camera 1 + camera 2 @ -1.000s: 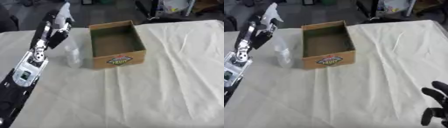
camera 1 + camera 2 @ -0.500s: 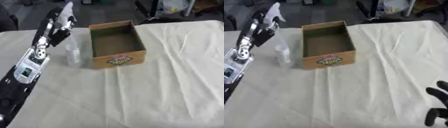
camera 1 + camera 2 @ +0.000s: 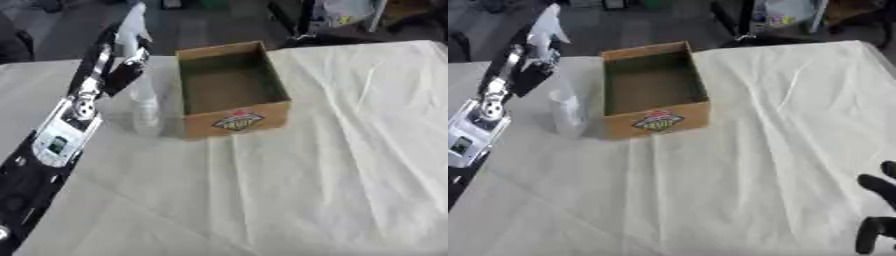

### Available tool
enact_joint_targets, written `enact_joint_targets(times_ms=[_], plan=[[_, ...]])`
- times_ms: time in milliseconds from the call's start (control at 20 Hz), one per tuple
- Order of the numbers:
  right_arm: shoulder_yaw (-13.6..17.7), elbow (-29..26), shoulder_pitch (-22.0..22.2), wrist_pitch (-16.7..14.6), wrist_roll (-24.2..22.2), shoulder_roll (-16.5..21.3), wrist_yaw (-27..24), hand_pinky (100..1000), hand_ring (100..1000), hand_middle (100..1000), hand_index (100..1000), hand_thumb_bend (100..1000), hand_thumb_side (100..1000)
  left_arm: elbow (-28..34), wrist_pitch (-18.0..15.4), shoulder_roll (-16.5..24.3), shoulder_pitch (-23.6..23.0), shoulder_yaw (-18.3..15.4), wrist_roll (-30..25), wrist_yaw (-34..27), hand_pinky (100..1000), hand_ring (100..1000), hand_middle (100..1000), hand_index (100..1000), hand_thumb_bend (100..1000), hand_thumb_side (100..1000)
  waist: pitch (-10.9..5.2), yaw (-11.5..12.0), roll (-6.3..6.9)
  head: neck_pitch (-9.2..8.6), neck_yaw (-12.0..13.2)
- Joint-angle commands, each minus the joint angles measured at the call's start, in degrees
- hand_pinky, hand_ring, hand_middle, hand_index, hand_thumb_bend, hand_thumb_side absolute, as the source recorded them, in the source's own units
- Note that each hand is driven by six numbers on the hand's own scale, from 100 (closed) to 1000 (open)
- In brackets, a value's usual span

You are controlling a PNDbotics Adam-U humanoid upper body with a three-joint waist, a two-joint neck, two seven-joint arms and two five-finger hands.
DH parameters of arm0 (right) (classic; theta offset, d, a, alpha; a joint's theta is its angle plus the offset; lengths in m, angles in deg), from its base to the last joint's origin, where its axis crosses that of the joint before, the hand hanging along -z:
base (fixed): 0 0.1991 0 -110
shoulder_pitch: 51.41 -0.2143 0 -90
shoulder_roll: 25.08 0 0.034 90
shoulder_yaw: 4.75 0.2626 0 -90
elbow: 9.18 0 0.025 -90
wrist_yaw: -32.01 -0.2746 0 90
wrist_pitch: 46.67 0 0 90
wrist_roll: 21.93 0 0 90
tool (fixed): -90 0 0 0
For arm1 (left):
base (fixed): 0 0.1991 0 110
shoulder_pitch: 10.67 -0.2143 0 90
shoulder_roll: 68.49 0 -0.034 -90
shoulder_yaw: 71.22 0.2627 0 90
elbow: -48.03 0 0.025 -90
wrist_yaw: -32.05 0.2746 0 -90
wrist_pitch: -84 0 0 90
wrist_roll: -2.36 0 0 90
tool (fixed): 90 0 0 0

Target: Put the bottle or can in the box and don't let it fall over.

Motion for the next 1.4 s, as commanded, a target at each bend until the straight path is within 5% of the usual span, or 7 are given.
enact_joint_targets(times_ms=[50, 1400], plan=[[0.69, -1.36, -0.24, -0.18, -0.18, 0.41, -0.94, 576, 1000, 1000, 943, 100, 470, -0.48, -0.09, 2.54, 1.27, 0.0, 0.78, 0.37, 1000, 1000, 1000, 950, 216, 827, -0.32, -0.16, -0.23, -0.71, -0.02], [1.13, -1.36, -0.53, 0.3, 1.61, 0.04, -1.75, 559, 1000, 1000, 929, 100, 470, -1.13, 1.32, 4.97, 3.11, 0.14, 4.87, -1.33, 1000, 1000, 1000, 968, 277, 867, -0.06, -0.93, -0.16, -0.65, 0.11]])
